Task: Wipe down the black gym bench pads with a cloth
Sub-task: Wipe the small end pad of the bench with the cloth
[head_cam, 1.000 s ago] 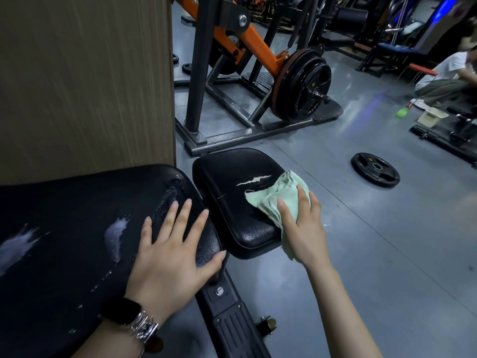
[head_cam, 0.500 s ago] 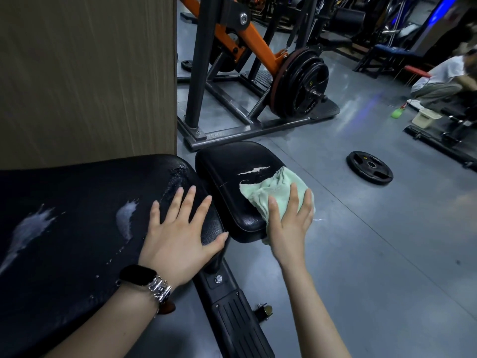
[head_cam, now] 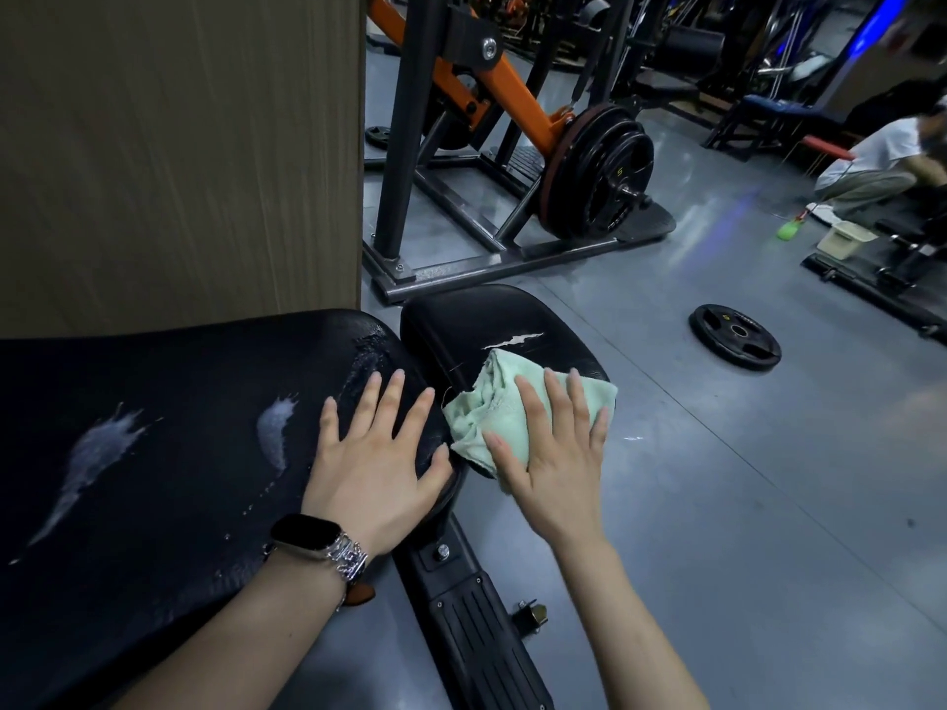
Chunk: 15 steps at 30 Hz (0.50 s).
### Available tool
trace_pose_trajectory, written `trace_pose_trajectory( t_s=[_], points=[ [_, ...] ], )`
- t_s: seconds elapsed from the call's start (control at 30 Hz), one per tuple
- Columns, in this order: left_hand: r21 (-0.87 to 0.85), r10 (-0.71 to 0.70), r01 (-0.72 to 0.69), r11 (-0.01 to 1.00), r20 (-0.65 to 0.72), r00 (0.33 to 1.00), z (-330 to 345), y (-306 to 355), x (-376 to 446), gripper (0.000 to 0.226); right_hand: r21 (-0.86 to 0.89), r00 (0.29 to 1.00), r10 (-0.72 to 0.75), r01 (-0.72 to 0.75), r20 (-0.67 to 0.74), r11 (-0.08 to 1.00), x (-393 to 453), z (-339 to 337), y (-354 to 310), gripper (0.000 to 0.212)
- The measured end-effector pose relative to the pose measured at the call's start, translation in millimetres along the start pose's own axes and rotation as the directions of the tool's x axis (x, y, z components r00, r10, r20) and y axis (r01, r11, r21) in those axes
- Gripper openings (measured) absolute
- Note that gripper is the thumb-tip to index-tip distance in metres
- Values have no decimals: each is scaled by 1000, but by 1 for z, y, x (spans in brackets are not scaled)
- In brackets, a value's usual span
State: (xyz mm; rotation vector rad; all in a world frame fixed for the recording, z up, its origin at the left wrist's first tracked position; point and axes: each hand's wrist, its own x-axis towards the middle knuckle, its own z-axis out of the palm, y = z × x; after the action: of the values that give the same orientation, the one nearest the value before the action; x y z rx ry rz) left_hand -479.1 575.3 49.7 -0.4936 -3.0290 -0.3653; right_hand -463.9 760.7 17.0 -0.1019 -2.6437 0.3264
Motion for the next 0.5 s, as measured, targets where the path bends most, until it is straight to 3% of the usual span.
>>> trace_pose_trajectory(
  t_s=[0.07, 0.23, 0.5],
  points=[
    [6, -1, 1, 1000, -6, 1000, 0, 0, 0, 78, -4, 998, -63, 63, -3, 998, 4, -1, 6, 70],
    [-1, 8, -8, 1000, -31, 999, 2, -1, 0, 78, 44, 998, 27, -24, -63, 999, -6, 7, -14, 62],
    [27, 27, -25, 999, -85, 996, 7, -4, 0, 73, -136, 999, 41, -36, 35, 990, 1, 3, -32, 57]
  ],
)
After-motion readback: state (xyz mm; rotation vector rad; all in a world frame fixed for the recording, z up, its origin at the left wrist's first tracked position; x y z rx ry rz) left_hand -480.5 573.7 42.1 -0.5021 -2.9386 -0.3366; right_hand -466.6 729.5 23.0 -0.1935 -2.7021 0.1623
